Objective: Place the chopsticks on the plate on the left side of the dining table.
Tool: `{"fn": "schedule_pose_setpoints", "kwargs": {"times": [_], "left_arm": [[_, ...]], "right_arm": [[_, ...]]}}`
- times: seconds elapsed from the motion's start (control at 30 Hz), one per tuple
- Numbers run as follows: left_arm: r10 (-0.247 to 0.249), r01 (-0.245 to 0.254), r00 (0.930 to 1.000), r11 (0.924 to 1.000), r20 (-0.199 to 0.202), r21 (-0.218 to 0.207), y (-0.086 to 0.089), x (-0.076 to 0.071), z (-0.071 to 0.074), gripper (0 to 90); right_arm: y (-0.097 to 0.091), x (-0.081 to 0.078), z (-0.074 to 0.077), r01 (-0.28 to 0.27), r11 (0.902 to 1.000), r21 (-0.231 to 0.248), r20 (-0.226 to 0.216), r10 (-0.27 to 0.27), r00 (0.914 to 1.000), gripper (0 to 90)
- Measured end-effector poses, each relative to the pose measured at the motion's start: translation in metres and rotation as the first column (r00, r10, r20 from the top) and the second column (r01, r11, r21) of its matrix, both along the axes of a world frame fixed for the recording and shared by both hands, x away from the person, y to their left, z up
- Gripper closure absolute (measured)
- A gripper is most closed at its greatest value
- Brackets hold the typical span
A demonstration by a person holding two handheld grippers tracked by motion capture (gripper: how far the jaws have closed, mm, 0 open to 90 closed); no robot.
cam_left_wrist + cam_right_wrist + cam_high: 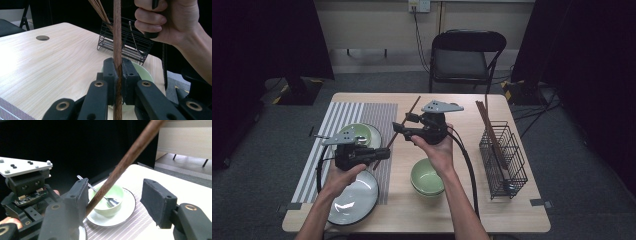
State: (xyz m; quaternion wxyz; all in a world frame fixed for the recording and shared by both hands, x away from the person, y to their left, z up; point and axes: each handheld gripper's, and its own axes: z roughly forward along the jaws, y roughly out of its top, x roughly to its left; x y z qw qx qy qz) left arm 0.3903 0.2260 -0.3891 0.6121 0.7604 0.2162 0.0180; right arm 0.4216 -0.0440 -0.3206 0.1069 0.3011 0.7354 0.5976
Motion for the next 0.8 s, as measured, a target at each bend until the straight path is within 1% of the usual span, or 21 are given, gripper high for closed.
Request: {"fn": "schedule_pose_setpoints", "kwargs": {"times": [0.13,0.17,0.23,0.3,0.47,0.57,0.7,0.73,0.8], "left_arm": [[0.003,-0.003,1.0000,1.0000,-0.001,-0.004,0.0004,-0.0004,0.0004,84.2],[0.006,-0.006,1.0000,1.0000,0.003,0.000,0.0009,-0.0003,0.0007,84.2],[0.003,-0.003,1.0000,0.9999,-0.002,-0.011,0.0018,0.0002,0.0007,84.2],[0.004,-0.004,1.0000,0.9999,0.000,-0.014,0.0027,0.0003,0.0014,84.2],[0.009,-0.009,1.0000,0.9999,0.003,-0.010,0.0043,0.0001,0.0018,84.2],[0.013,-0.013,0.9999,0.9999,0.004,-0.008,0.0043,-0.0001,0.0020,84.2],[0.013,-0.013,0.9999,0.9999,0.002,-0.002,0.0041,-0.0010,0.0022,84.3],[0.010,-0.010,0.9999,0.9999,0.005,-0.007,0.0040,-0.0011,0.0023,84.2],[0.017,-0.017,0.9998,0.9998,0.008,0.010,0.0044,-0.0017,0.0031,84.2]], "right_arm": [[-0.0017,0.0008,-0.0009,0.007,1.0000,-0.005,0.001,-0.007,1.0000,36.8],[-0.0025,0.0010,-0.0013,0.010,0.9999,-0.006,0.001,-0.010,1.0000,36.6],[-0.0034,0.0011,-0.0020,0.014,0.9999,-0.006,-0.001,-0.014,0.9999,36.4],[-0.0045,0.0014,-0.0034,0.019,0.9998,-0.001,-0.001,-0.019,0.9998,36.0],[-0.0060,0.0027,-0.0064,0.025,0.9997,-0.004,-0.008,-0.025,0.9997,34.7],[-0.0064,0.0033,-0.0066,0.016,0.9999,-0.001,-0.009,-0.016,0.9998,36.9],[-0.0063,0.0030,-0.0051,0.016,0.9998,-0.010,0.003,-0.015,0.9999,34.2],[-0.0067,0.0027,-0.0045,0.016,0.9998,-0.009,0.008,-0.016,0.9998,32.9],[-0.0082,0.0028,-0.0029,0.023,0.9997,-0.006,0.015,-0.023,0.9996,30.9]]}}
